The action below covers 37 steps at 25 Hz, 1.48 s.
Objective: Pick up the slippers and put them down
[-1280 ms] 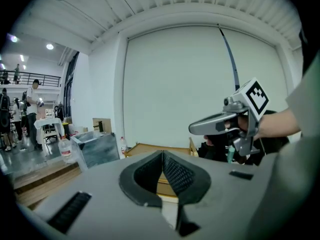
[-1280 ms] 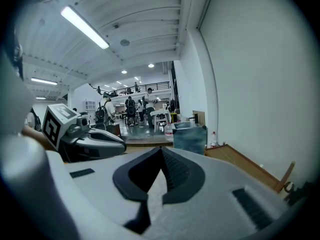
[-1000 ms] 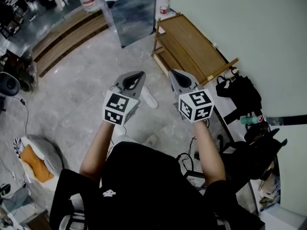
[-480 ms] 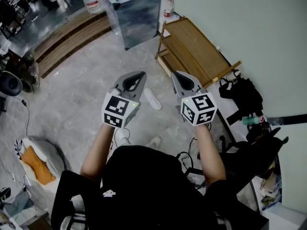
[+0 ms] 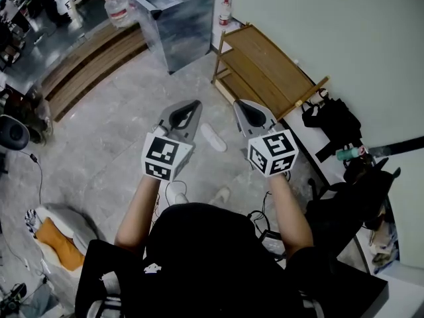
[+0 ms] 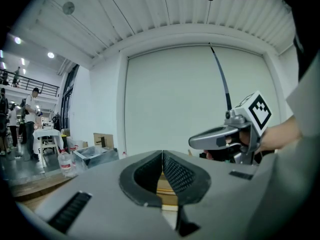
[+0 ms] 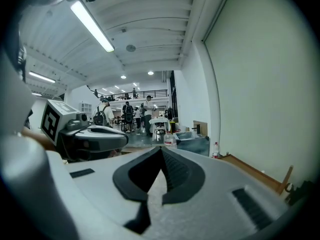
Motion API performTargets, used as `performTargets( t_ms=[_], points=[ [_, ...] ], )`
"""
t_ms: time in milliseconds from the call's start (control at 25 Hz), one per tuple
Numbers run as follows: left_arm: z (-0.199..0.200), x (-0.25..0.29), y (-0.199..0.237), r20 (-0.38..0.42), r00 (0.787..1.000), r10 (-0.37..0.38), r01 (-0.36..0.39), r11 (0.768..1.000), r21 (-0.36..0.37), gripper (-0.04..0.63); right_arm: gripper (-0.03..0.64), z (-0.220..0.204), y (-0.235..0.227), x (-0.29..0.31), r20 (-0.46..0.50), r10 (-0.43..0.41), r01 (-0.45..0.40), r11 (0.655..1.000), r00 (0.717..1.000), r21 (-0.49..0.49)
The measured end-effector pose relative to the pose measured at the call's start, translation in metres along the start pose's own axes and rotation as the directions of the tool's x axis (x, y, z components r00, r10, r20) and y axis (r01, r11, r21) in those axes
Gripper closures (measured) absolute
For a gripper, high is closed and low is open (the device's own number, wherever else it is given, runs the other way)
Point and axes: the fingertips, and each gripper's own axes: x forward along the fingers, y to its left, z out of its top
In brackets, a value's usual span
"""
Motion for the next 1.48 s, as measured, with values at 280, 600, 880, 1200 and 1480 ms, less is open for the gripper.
performTargets(
  t_ms=[280, 600, 880, 1200, 1480],
  points=[
    [-0.005, -0.021, 0.013, 0.000, 0.999, -0.033, 0.033, 0.999, -0.005, 0.591, 0.618, 0.007, 0.027, 0.005, 0.011, -0.036, 0.036, 0.999, 0.999, -0.014],
    [-0.006, -0.028, 0.025, 0.012, 0.999, -0.050, 0.050, 0.999, -0.010, 0.589, 0.618, 0.008, 0.035, 0.007, 0.008, -0.080, 0.080, 0.997, 0.997, -0.018],
    [-0.001, -0.031, 0.029, 0.031, 0.998, -0.050, 0.050, 0.999, -0.015, 0.590, 0.618, 0.010, 0.043, 0.010, 0.010, -0.079, 0.079, 0.997, 0.997, -0.021],
    [-0.003, -0.033, 0.029, 0.032, 0.998, -0.053, 0.053, 0.998, -0.022, 0.589, 0.618, 0.008, 0.046, 0.010, 0.010, -0.079, 0.080, 0.997, 0.997, -0.015],
    [-0.006, -0.033, 0.026, 0.023, 0.998, -0.057, 0.057, 0.998, -0.014, 0.591, 0.618, 0.006, 0.047, 0.009, 0.008, -0.081, 0.081, 0.997, 0.997, -0.015]
  ],
)
